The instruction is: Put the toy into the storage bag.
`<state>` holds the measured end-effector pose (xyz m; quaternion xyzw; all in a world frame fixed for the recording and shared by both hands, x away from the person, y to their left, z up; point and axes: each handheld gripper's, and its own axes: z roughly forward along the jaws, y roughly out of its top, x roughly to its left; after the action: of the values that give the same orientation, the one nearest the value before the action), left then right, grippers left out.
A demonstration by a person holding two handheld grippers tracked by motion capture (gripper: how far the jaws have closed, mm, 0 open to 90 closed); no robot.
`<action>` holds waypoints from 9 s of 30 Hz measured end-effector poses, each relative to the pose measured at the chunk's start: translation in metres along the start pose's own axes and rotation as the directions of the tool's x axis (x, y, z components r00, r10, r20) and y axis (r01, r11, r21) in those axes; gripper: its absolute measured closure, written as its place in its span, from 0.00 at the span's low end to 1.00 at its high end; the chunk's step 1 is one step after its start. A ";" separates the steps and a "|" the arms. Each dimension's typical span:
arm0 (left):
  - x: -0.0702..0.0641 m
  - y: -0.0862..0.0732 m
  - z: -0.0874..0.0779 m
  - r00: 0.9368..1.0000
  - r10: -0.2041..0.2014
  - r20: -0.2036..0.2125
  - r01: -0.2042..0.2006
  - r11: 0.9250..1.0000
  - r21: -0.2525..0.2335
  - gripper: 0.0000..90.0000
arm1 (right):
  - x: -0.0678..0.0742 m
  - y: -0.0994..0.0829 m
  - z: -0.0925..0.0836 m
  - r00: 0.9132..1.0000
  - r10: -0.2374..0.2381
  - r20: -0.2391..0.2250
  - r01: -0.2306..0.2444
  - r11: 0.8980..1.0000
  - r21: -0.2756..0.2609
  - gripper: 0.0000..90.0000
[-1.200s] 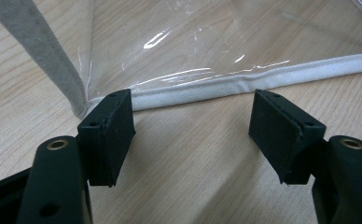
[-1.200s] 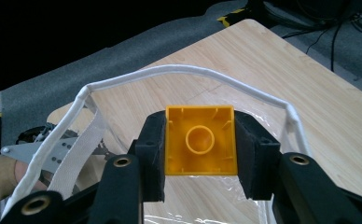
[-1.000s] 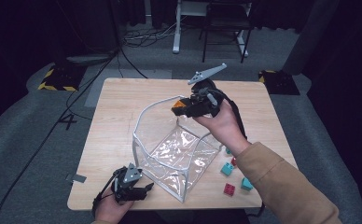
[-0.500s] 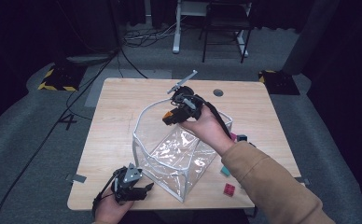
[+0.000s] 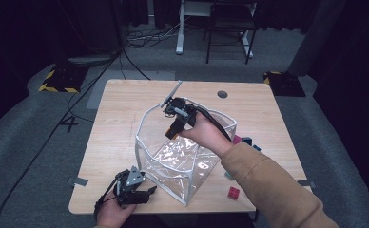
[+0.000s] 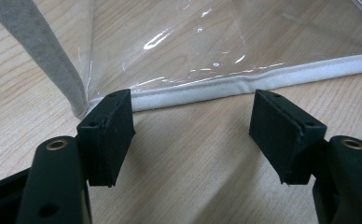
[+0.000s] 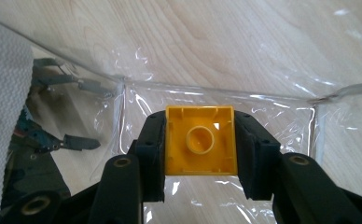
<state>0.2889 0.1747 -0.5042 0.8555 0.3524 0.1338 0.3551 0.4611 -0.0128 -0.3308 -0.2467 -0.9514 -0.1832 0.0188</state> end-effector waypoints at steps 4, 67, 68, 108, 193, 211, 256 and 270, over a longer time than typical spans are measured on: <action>0.000 0.000 0.000 1.000 0.001 0.000 -0.001 1.000 -0.001 0.34 | 0.002 -0.002 -0.001 1.000 -0.013 -0.009 0.013 1.000 -0.013 0.56; 0.032 -0.017 -0.017 0.993 -0.085 -0.083 0.085 0.996 -0.009 0.34 | -0.122 -0.218 -0.140 0.926 0.362 0.102 -0.246 0.788 -0.564 0.53; 0.033 -0.017 -0.017 0.992 -0.091 -0.083 0.091 0.996 -0.012 0.34 | -0.124 -0.219 -0.137 0.925 0.363 0.108 -0.245 0.790 -0.562 0.53; 0.038 -0.017 -0.017 0.982 -0.140 -0.126 0.139 0.990 -0.017 0.34 | -0.157 -0.240 -0.006 0.885 0.453 0.104 -0.388 0.843 -0.374 0.57; 0.038 -0.017 -0.017 0.982 -0.139 -0.126 0.138 0.990 -0.017 0.34 | -0.137 -0.218 -0.002 0.909 0.380 0.174 -0.316 0.896 -0.311 0.64; 0.038 -0.016 -0.016 0.982 -0.139 -0.126 0.138 0.990 -0.018 0.34 | -0.112 -0.209 -0.072 0.936 0.330 0.125 -0.250 0.870 -0.425 0.64; 0.038 -0.017 -0.017 0.982 -0.141 -0.129 0.140 0.990 -0.017 0.34 | -0.032 -0.099 -0.128 0.995 0.081 0.058 -0.038 0.849 -0.527 0.63; 0.039 -0.016 -0.016 0.982 -0.140 -0.124 0.139 0.990 -0.015 0.33 | -0.006 -0.056 -0.100 1.000 0.016 0.021 -0.004 0.870 -0.492 0.64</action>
<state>0.3010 0.2181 -0.5048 0.8176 0.4325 0.1627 0.3435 0.4343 -0.0969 -0.2579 -0.2504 -0.8724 -0.4161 -0.0551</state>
